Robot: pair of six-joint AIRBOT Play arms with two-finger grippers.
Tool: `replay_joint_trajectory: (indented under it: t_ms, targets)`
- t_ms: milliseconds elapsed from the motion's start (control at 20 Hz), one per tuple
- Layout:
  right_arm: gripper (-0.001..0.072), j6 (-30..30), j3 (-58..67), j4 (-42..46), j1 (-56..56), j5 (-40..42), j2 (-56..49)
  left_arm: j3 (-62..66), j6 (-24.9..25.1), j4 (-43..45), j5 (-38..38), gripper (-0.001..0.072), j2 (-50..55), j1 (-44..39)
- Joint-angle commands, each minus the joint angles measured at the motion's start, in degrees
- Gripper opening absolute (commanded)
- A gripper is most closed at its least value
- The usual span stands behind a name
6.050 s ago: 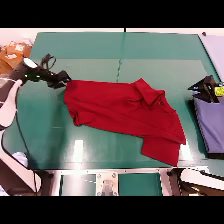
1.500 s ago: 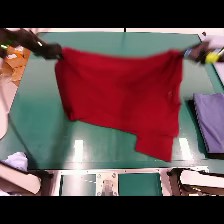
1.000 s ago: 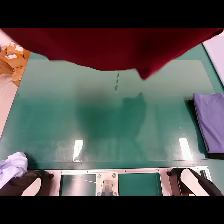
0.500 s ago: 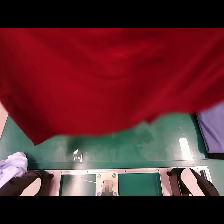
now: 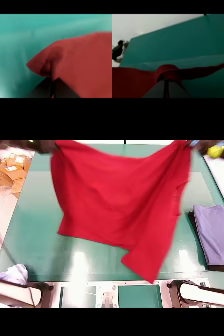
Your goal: Fold the shirts.
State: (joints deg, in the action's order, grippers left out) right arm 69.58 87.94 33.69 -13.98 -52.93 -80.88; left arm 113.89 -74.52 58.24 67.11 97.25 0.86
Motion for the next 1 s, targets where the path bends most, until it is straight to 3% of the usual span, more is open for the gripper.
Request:
replay_joint_trajectory:
  t_ms: [0,150,200,250,300,400,450,500,550,650,800,950]
  targets:
    - [0.0017,-0.2,-1.36,1.73,3.37,2.14,-14.67,-0.04,0.02,-4.09,-1.25,0.0019,12.57,-0.5]
    - [0.0019,0.35,-1.36,-1.07,3.5,1.64,-22.62,-0.09,-0.02,-4.48,-4.2,0.0022,17.25,-1.29]
    - [0.0075,1.05,-1.33,-1.6,3.26,0.92,-24.15,-0.22,-0.07,-4.66,-4.7,0.014,17.42,-1.29]
    - [0.0234,1.38,-1.33,-1.6,2.51,0.17,-24.79,-0.02,-0.98,-4.7,-4.39,0.0556,17.22,-1.09]
    - [0.0252,1.42,-1.11,-1.55,1.16,-1.77,-24.87,1.03,-2.84,-4.66,-2.01,0.0719,17.16,-0.46]
    - [0.0249,1.99,1.03,-1.53,-3.1,-9.62,-24.68,4.48,-3.61,-4.68,7.85,0.0706,17.09,2.23]
    - [0.0195,1.99,1.6,-1.53,-5.77,-13.7,-24.09,4.96,-3.67,-4.68,11.96,0.0452,16.61,3.76]
    - [0.0153,2.01,1.55,-1.49,-8.55,-16.94,-23.04,4.94,-3.39,-4.66,15.58,0.0062,15.91,5.49]
    - [0.0143,2.03,1.53,-1.25,-10.75,-19.5,-22.03,5.03,-4.0,-4.74,18.16,0.0019,15.39,7.04]
    - [0.0026,2.01,0.74,1.18,-14.58,-24.2,-19.43,4.39,-6.47,-4.59,21.75,0.0018,14.05,9.16]
    - [0.0017,2.12,-8.04,10.43,-18.1,-25.35,-11.02,-0.87,-5.9,-1.27,26.67,0.0017,8.74,9.64]
    - [0.0017,-0.26,-23.19,22.69,-21.22,-20.55,1.36,-16.52,-2.32,2.97,24.26,0.0018,-1.64,10.21]
